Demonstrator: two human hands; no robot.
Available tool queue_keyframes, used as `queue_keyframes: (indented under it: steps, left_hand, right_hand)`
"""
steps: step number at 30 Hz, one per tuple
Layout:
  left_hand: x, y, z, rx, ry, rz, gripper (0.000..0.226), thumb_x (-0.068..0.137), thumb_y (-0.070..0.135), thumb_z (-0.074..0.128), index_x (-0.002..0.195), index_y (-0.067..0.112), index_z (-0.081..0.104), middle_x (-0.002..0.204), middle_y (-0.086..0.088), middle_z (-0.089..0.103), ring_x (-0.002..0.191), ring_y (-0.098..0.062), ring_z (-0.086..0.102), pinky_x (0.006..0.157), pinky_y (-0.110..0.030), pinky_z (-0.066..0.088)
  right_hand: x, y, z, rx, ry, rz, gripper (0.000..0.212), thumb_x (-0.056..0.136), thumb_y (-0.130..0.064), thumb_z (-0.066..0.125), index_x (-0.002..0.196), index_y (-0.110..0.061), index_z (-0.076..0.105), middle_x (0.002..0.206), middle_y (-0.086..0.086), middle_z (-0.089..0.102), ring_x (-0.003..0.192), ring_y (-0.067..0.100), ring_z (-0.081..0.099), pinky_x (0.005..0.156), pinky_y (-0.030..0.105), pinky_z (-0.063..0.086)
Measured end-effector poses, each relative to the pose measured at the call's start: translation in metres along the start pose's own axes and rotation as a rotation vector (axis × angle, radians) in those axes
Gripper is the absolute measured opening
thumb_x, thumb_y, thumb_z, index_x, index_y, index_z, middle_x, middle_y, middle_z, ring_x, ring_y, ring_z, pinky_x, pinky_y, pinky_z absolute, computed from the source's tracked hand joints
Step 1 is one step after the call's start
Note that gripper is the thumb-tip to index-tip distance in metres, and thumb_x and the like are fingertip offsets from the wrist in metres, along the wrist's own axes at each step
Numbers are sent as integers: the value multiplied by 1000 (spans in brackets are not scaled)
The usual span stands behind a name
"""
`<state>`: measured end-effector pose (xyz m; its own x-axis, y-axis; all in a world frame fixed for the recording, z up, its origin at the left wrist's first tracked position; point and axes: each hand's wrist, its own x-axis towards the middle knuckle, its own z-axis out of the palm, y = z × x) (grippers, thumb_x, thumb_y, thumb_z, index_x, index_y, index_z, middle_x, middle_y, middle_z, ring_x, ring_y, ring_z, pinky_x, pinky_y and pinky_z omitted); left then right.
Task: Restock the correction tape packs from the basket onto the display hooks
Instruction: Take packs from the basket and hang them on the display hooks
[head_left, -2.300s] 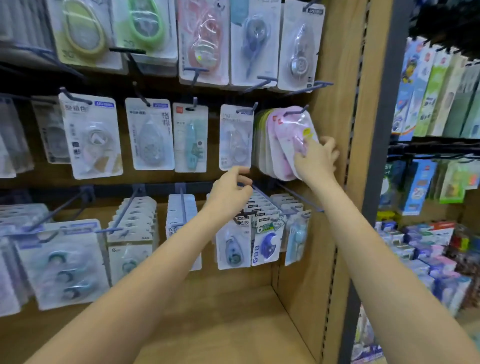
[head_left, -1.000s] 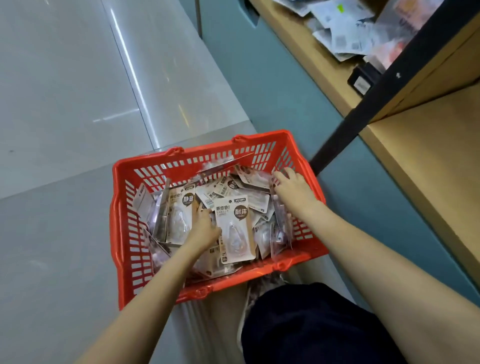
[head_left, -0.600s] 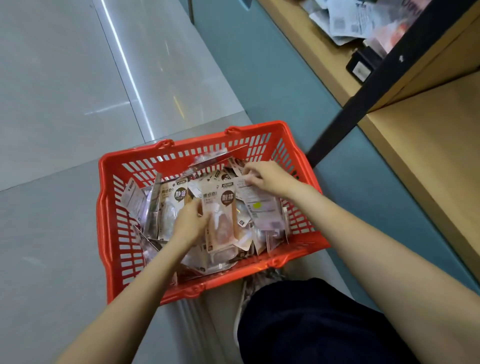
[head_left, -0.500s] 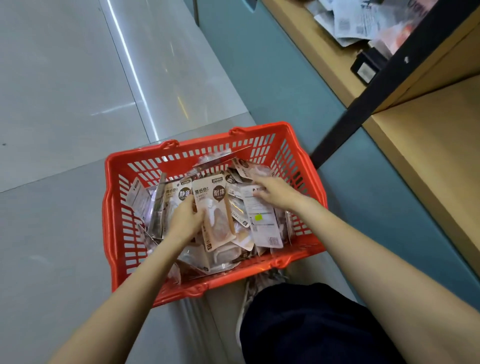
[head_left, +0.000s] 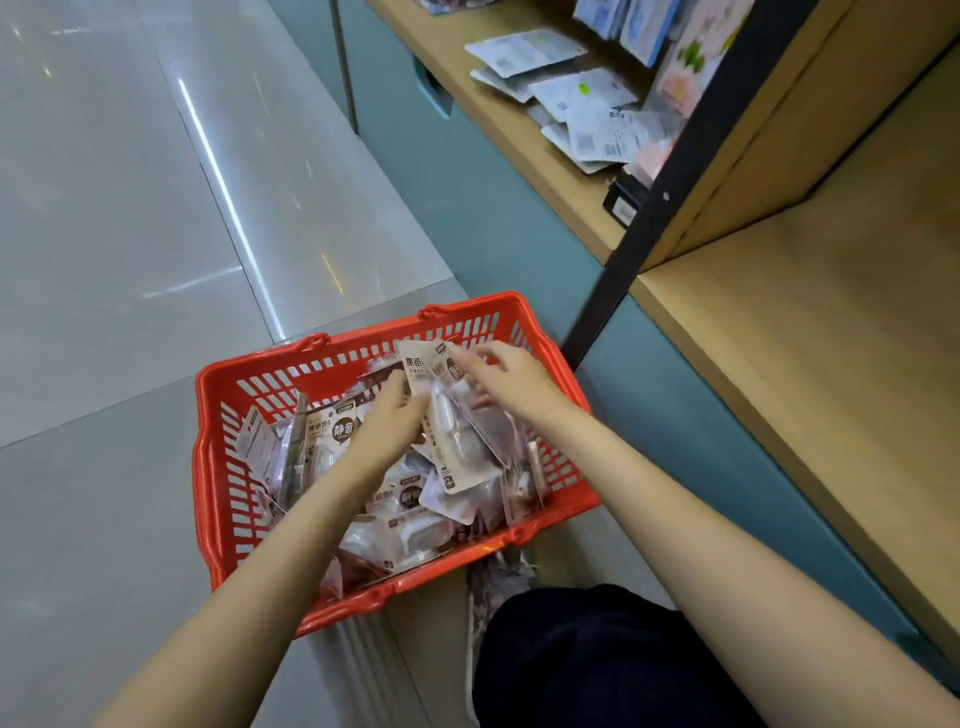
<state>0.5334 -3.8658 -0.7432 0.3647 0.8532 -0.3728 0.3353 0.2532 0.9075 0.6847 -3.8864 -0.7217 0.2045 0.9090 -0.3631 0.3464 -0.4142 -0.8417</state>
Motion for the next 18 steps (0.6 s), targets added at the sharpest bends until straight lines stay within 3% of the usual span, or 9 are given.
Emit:
queue_keyframes:
  steps: [1, 3, 4, 7, 9, 11, 13, 16, 18]
  left_hand:
    - [-2, 14, 0, -51, -5, 19, 23, 97, 13, 41, 116, 23, 48, 106, -6, 64, 86, -22, 64, 72, -39, 56]
    - [-6, 44, 1, -143, -24, 52, 23, 96, 11, 44, 114, 22, 51, 110, -6, 64, 90, -20, 64, 78, -38, 54]
    - [-9, 60, 2, -176, -46, 77, 24, 95, 10, 45, 114, 23, 53, 111, -6, 64, 91, -20, 64, 77, -36, 53]
    - [-26, 112, 9, -215, -111, 191, 23, 94, 9, 47, 103, 28, 58, 98, -1, 70, 86, -19, 67, 75, -36, 55]
    - [-39, 153, 16, -283, -128, 282, 16, 94, 8, 49, 96, 20, 60, 80, 4, 71, 75, -16, 66, 71, -33, 53]
    - [-57, 197, 24, -305, -177, 381, 18, 94, 7, 47, 96, 20, 59, 73, 8, 71, 68, -10, 65, 62, -26, 53]
    - [-75, 240, 33, -285, -254, 485, 21, 96, 9, 44, 104, 23, 57, 82, 9, 71, 70, -7, 65, 59, -20, 52]
    - [-104, 291, 51, -275, -369, 561, 21, 97, 12, 42, 110, 22, 55, 100, 2, 69, 77, -9, 65, 64, -23, 50]
    - [-124, 315, 66, -268, -460, 592, 24, 97, 11, 43, 117, 20, 54, 103, 2, 70, 78, -9, 67, 66, -25, 52]
  right_hand:
    - [-7, -10, -12, 19, -6, -27, 58, 87, -43, 58, 115, 7, 58, 93, 13, 65, 83, 19, 61, 92, 46, 51]
    - [-26, -28, -44, -20, 20, -138, 24, 91, -11, 57, 103, 6, 66, 100, 18, 68, 80, 14, 60, 83, 22, 52]
    - [-39, -39, -62, -66, 50, -203, 19, 89, -4, 58, 104, 0, 68, 106, 16, 68, 84, 10, 59, 81, 16, 48]
    - [-81, -67, -107, -164, 86, -311, 38, 82, -24, 71, 116, -33, 58, 126, 1, 51, 115, 9, 45, 98, 24, 37]
    - [-109, -88, -131, -92, 96, -260, 57, 78, -39, 72, 127, -40, 41, 129, -4, 45, 118, 8, 44, 91, 17, 39]
    - [-138, -105, -154, -12, 183, -250, 52, 84, -39, 64, 130, -29, 41, 120, -2, 57, 102, 4, 57, 73, 7, 45]
    - [-166, -122, -174, 59, 342, -288, 30, 91, -35, 57, 117, -20, 55, 100, -1, 66, 79, 1, 60, 61, 8, 45]
    - [-205, -140, -204, 198, 602, -373, 18, 95, -25, 52, 86, -16, 64, 78, -2, 63, 69, 6, 54, 62, 17, 42]
    - [-231, -147, -223, 289, 711, -372, 19, 95, -14, 52, 78, -14, 62, 75, -1, 61, 69, 7, 54, 62, 17, 42]
